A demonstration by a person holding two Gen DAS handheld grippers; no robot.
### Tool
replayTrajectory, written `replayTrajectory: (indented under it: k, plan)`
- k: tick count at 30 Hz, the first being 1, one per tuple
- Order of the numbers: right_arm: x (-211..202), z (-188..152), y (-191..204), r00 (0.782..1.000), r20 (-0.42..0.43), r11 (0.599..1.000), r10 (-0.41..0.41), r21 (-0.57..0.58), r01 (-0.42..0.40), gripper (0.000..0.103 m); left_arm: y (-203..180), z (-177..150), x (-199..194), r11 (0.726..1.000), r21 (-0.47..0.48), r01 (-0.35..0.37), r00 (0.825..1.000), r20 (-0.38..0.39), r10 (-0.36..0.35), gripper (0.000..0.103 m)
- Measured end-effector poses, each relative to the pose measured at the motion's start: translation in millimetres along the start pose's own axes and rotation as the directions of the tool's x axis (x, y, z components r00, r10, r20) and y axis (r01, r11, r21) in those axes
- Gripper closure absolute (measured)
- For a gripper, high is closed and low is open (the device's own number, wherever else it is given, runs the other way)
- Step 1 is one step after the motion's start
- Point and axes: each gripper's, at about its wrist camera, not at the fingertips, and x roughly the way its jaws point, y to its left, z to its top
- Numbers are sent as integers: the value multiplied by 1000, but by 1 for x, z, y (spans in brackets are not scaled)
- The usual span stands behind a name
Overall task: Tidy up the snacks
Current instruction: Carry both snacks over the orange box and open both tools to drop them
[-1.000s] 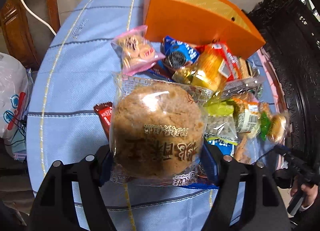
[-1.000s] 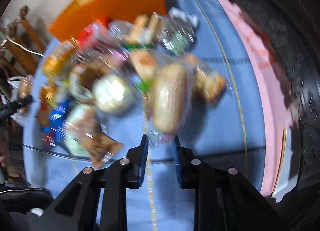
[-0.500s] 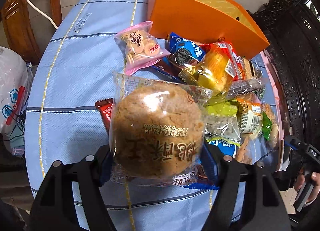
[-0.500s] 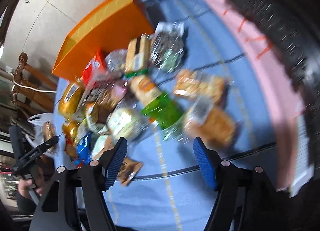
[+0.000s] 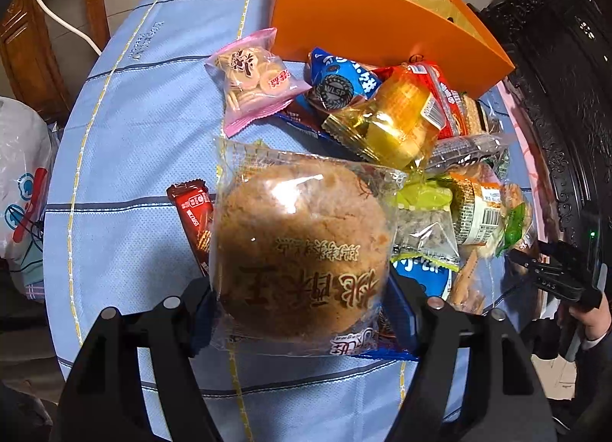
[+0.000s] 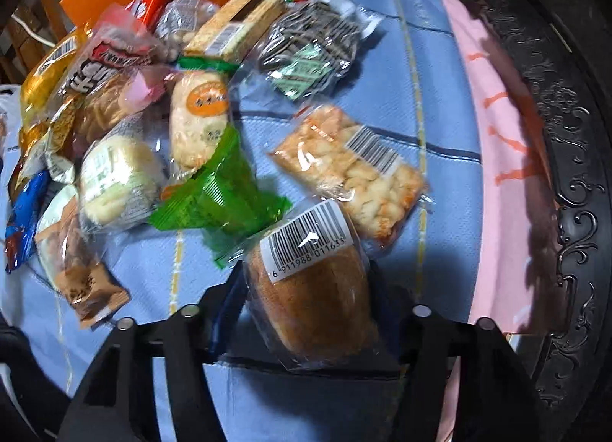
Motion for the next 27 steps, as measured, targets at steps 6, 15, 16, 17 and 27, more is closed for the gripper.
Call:
replayTrajectory:
  k: [6, 15, 16, 17, 27]
  plan:
    - [-61, -6, 0, 973, 114, 972, 200, 100, -212, 50, 3, -1, -11, 1000, -7, -6, 1000, 26, 6, 32]
    - [-151, 102, 30, 827, 448, 926, 339, -1, -378, 50, -28, 64, -71, 994, 102, 28, 977, 209, -49, 32]
    - [-155, 123, 36, 814, 478, 930, 329, -13, -367, 50, -35, 77, -74, 993, 118, 26, 972, 230, -52, 32]
    - [-158, 146, 40, 806, 503, 935, 313, -15, -354, 50, -46, 96, -77, 990, 139, 15, 964, 262, -51, 32]
    - [-88, 290, 53, 851, 465, 948, 245, 68, -311, 49, -100, 239, -4, 982, 162, -96, 964, 260, 51, 32]
